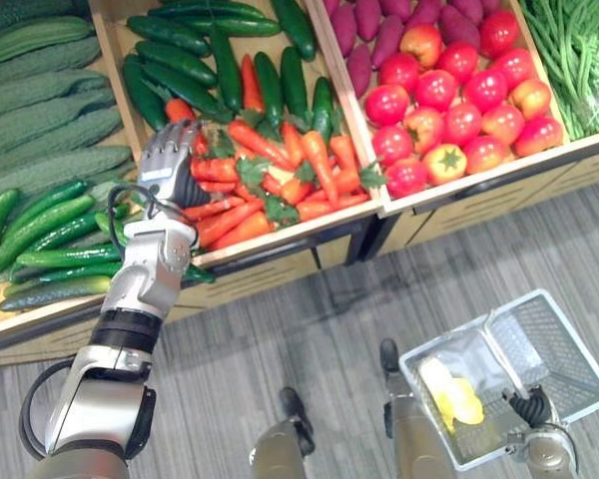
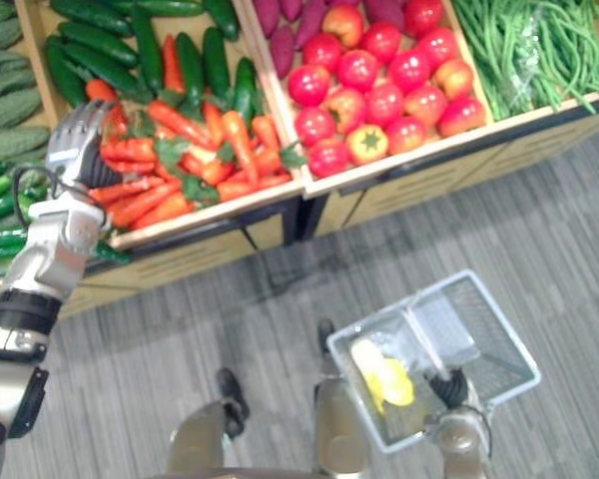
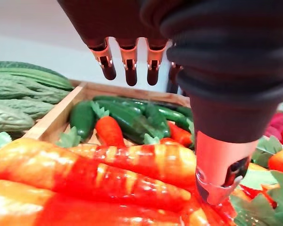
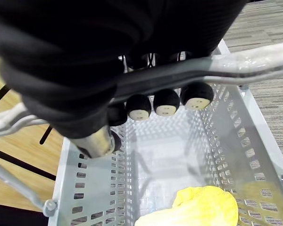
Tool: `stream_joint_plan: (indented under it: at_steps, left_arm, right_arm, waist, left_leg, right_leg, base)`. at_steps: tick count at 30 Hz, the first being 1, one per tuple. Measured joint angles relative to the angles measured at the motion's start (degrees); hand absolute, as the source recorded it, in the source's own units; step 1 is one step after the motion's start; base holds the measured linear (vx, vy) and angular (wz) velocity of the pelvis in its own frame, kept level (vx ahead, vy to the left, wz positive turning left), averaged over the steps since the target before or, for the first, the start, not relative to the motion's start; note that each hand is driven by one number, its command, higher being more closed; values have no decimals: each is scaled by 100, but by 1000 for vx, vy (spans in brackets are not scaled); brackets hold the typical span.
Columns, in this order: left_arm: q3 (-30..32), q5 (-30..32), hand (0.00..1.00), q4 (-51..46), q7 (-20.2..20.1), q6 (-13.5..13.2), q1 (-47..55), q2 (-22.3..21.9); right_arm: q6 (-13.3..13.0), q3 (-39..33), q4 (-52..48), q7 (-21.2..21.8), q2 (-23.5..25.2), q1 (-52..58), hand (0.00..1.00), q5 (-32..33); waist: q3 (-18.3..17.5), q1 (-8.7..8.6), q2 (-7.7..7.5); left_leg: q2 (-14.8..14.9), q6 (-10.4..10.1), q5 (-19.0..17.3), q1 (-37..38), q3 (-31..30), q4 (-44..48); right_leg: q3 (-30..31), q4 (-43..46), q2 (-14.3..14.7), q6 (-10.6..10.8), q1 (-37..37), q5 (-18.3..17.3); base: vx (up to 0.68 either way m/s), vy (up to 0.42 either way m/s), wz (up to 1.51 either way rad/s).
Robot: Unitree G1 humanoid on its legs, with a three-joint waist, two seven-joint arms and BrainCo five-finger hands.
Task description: Pick vegetable in the basket
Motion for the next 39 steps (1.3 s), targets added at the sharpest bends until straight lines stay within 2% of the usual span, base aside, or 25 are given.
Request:
stream_joint_plan:
  at_steps: [18,23,26,37,38,39]
  left_arm:
    - [77,-8,0,472,1,-13,-3,-1]
    - [72,-21,0,630,5,-30,-126,0]
    - [72,-40,0,746,15,-39,-215,0]
    - [44,-60,0,1098,27,-53,-468,16]
    - [31,-60,100,1192,22,-53,-503,16]
    - [13,-60,100,1213,13,-51,-515,16]
  right_arm:
    - [-4,21,3,-1,-2,-1,100,126]
    - [-24,125,-1,-11,-9,-21,100,126]
    - [-28,166,-2,-25,-9,-21,100,127]
    - [-31,250,-39,-41,-20,-33,100,140]
    - [-31,291,-39,-42,-21,-32,100,142]
    - [-31,306,-39,-42,-20,-32,100,143]
  waist:
    - [21,-9,-38]
    - [52,-2,-96]
    - [57,-5,-107]
    - [61,-18,-134]
    - [56,-24,-143]
    - [59,-27,-150]
  left_leg:
    - [-2,29,23,-200,-100,55]
    - [7,52,37,-322,-98,127]
    - [54,56,34,-401,-100,155]
    - [297,3,37,-584,8,344]
    - [314,14,24,-586,14,356]
    - [320,14,24,-587,14,356]
  right_leg:
    - [-26,-14,-34,110,-114,73]
    - [40,-51,-33,103,-204,225]
    - [79,-154,-4,102,-221,388]
    - [255,-159,188,97,-395,395]
    - [262,-161,202,97,-395,395]
    - [264,-164,208,97,-395,395]
  base:
    - [-20,-20,2]
    - [-47,-14,-1]
    - [-68,-23,-3]
    - [-47,-61,-7]
    - [-55,-74,-9]
    - [-37,-51,-6]
